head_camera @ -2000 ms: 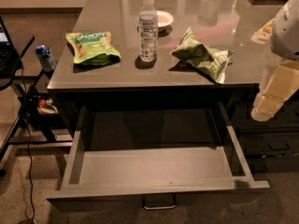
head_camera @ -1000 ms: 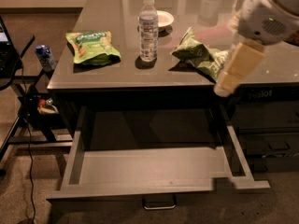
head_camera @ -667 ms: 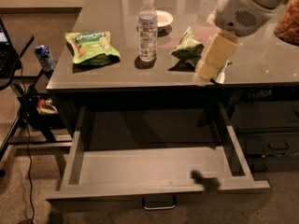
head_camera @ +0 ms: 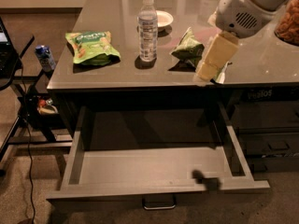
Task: Place blue plastic bottle into top drawer
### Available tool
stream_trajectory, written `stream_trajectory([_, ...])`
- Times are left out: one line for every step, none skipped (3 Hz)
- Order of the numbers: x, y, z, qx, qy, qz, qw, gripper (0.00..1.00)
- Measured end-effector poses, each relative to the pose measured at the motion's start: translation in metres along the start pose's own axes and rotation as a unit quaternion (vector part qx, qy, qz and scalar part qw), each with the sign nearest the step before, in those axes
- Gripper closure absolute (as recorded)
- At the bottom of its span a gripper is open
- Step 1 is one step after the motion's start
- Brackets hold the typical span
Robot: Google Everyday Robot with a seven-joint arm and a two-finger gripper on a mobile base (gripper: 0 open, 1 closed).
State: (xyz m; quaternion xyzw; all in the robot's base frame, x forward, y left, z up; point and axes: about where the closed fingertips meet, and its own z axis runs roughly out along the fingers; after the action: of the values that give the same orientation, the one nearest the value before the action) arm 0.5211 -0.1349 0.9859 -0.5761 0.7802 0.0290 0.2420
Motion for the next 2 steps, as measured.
stream_trajectory([0.0, -0.009, 0.016, 0.006, -0.022, 0.018, 0.9996, 0.0])
stream_trajectory([-0.006, -0.043, 0.032, 0.035, -0.063, 0.047, 0.9963, 0.0])
